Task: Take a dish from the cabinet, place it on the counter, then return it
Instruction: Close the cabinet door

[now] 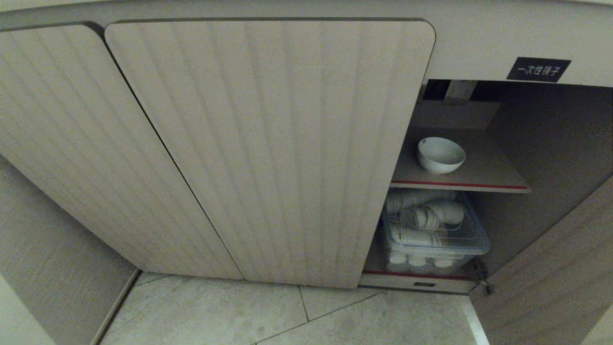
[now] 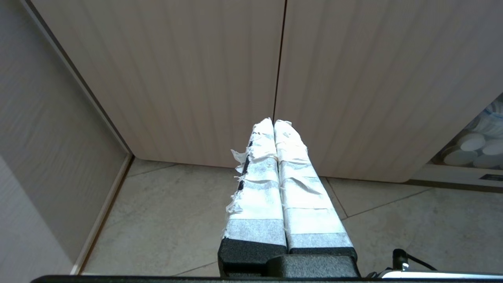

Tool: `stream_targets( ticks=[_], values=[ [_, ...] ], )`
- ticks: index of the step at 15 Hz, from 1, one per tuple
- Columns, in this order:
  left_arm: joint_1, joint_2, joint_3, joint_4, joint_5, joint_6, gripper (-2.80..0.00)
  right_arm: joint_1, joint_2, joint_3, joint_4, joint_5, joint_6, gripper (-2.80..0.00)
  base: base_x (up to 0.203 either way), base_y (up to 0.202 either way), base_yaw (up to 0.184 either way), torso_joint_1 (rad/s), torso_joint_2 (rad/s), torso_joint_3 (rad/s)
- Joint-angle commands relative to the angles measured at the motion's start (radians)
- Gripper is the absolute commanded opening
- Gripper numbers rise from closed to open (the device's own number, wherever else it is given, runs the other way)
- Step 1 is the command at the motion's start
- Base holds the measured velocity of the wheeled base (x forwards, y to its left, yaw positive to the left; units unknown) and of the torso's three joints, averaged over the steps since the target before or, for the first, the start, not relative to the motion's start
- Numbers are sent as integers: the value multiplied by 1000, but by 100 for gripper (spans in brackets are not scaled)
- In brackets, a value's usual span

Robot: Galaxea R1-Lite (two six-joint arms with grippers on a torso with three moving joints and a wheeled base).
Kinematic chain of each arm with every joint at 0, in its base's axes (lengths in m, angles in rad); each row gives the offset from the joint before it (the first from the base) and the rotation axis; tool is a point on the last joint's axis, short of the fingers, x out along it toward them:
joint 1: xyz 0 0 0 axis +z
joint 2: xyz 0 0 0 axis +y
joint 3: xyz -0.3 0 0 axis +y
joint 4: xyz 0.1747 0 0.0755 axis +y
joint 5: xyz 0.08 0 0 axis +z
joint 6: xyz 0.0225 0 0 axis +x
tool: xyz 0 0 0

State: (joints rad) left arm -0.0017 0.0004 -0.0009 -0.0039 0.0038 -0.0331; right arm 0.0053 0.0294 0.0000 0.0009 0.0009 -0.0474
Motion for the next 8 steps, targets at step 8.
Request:
stream_targets(
  ticks=[8],
  values=[
    [0, 0, 1, -1, 1, -1, -280, 1, -29, 0, -1, 2, 20, -280, 0, 0, 0, 0, 0, 0]
  ],
)
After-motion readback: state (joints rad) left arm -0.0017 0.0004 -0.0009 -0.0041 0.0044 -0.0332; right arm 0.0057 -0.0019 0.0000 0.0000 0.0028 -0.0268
